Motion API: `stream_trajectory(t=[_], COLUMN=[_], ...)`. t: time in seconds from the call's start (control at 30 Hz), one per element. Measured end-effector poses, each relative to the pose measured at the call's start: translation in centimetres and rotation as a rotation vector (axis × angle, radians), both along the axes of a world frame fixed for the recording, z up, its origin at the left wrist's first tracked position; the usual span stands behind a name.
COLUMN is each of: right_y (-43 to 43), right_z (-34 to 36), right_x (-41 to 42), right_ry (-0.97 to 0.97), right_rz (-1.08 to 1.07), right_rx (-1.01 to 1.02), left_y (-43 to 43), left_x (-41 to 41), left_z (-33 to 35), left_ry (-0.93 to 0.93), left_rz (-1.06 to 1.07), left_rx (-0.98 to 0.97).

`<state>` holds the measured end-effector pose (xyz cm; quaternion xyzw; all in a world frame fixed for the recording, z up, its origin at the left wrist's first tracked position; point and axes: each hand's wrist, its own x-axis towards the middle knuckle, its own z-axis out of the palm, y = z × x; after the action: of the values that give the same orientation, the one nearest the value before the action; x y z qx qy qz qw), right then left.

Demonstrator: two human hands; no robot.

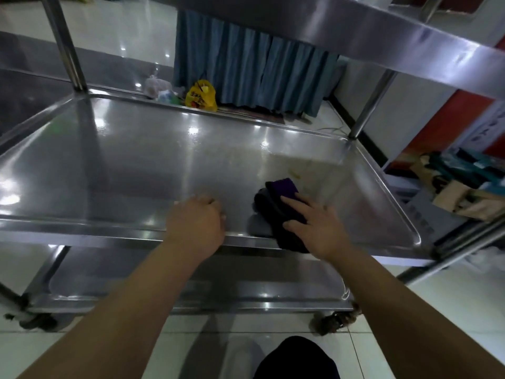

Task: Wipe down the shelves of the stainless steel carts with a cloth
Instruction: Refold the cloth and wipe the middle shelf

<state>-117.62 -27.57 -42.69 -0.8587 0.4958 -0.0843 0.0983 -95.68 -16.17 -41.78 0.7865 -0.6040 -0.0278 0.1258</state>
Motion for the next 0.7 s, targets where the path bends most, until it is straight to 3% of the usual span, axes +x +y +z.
stream_trajectory(t=[0.17,0.23,0.37,0.43,0.5,0.6,0.7], right_y=[-2.2,-1.4,1.1,0.4,-1.7,-3.9,-3.2], right_z=[0.7,0.7,-0.6,-0.3,0.0,0.8,0.7], right_x=[-4.5,-2.4,0.7,-0.7,-3.4,-6.2,-4.1], right_ry=[0.065,0.091,0.040,-0.023,-0.031,-0.008,0.044], right_rz=[-0.569,-0.519,-0.044,0.038,-0.089,-0.540,-0.576], right_rx=[0.026,-0.002,-0.010,0.023,-0.015,0.052,0.025], left_y=[-0.4,-0.6,-0.8,-0.7,-0.7,-0.9,-2.1], left_x=[-0.7,-1.1,-1.8,-1.9,-1.9,-2.1,-2.5], left_z=[-0.2,-0.1,0.3,0.5,0.7,0.9,1.2], left_ry=[-0.085,-0.125,-0.131,-0.111,-0.102,-0.087,-0.124], left_rz=[-0.015,0.008,0.091,0.099,0.085,0.086,0.074], left_rx=[0.064,0.114,0.144,0.146,0.139,0.159,0.157])
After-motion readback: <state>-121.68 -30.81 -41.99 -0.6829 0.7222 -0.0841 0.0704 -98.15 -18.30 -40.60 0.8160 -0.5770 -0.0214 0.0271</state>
